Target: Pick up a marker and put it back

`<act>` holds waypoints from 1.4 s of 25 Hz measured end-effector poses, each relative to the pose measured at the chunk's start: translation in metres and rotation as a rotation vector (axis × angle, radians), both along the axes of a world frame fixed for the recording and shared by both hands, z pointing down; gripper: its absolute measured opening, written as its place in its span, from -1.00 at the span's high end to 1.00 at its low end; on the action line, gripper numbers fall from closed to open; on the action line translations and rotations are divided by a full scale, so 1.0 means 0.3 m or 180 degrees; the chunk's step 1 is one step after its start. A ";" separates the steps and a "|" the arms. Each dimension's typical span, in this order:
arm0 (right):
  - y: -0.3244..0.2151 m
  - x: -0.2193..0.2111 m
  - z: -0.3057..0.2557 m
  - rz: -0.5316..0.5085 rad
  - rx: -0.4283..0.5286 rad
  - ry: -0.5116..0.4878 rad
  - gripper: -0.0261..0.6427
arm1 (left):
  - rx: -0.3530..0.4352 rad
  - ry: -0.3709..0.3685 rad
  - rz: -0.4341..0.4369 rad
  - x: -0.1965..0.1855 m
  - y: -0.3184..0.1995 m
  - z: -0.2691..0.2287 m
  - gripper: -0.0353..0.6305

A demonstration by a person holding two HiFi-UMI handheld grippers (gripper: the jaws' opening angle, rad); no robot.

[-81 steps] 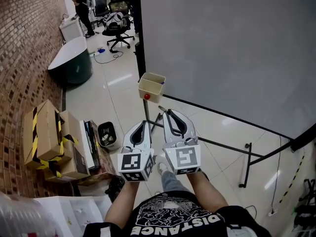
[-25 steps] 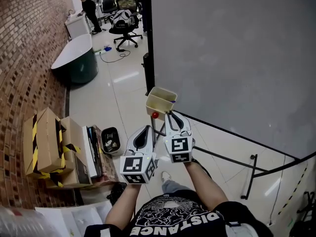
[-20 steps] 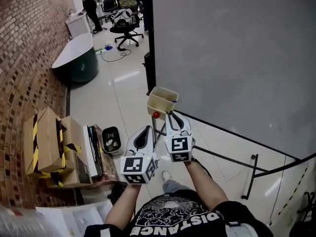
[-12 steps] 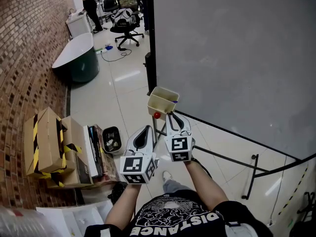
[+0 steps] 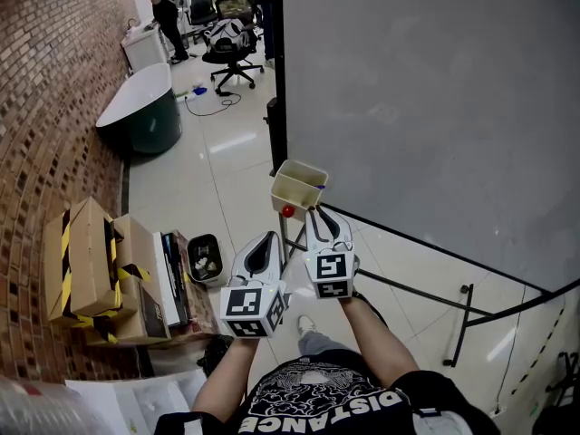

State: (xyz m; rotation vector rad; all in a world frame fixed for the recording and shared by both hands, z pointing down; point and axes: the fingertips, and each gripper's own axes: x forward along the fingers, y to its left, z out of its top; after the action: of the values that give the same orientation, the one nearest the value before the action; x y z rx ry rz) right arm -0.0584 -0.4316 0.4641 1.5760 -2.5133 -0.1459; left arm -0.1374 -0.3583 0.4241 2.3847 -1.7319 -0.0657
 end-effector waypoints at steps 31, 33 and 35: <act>0.619 0.057 -0.277 -0.0128 0.0245 -0.0430 0.92 | 0.0212 -0.0040 0.0147 0.111 0.394 -0.069 0.88; 0.647 0.057 -0.290 -0.0160 0.0266 -0.0466 0.92 | 0.0226 -0.0058 0.0144 0.117 0.411 -0.063 0.88; 0.667 0.058 -0.297 -0.0187 0.0280 -0.0471 0.92 | 0.0231 -0.0080 0.0136 0.124 0.424 -0.063 0.88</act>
State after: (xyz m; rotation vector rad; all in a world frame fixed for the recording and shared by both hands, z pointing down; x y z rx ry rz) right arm -0.0408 -0.2315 0.3749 1.6012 -2.7024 -0.1549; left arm -0.1003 -0.2311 0.4054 2.4833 -1.7169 -0.0947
